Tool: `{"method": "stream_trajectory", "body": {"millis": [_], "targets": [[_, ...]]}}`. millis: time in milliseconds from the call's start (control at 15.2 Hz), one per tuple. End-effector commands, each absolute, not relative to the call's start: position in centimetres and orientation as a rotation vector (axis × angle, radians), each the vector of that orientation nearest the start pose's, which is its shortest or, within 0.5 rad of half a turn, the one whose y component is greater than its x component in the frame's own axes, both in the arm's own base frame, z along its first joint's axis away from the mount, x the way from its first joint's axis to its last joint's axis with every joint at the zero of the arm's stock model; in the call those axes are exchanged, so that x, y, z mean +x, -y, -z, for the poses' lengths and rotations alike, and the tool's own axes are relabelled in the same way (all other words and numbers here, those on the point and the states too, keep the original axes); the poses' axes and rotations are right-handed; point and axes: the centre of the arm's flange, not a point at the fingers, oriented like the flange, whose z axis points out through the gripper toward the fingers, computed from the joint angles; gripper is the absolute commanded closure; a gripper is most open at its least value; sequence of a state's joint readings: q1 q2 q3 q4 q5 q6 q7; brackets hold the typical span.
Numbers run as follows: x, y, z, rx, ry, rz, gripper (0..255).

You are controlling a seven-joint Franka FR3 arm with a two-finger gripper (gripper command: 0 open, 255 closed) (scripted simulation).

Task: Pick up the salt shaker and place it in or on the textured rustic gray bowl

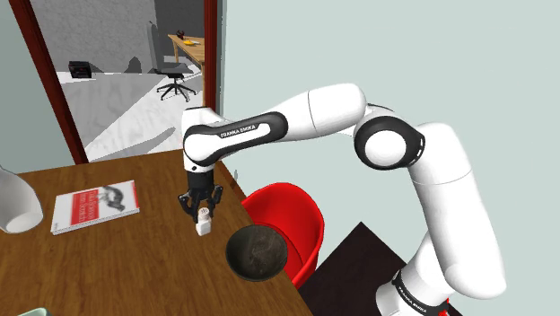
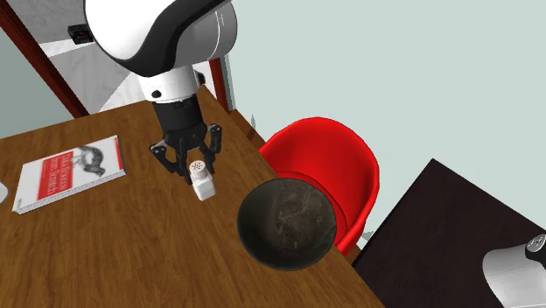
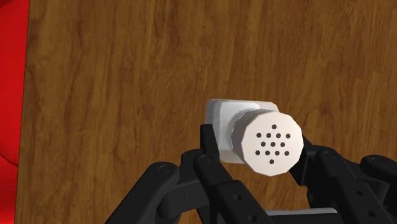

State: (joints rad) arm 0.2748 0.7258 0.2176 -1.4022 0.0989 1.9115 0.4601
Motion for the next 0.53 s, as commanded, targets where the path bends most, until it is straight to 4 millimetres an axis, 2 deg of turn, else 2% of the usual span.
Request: {"method": "stream_trajectory", "body": {"millis": [0,462], "targets": [[63.1,-31.4,-27.9,-2.99,-0.074,-0.435,255],[63.1,-31.4,-31.5,-2.99,-0.074,-0.435,255]]}}
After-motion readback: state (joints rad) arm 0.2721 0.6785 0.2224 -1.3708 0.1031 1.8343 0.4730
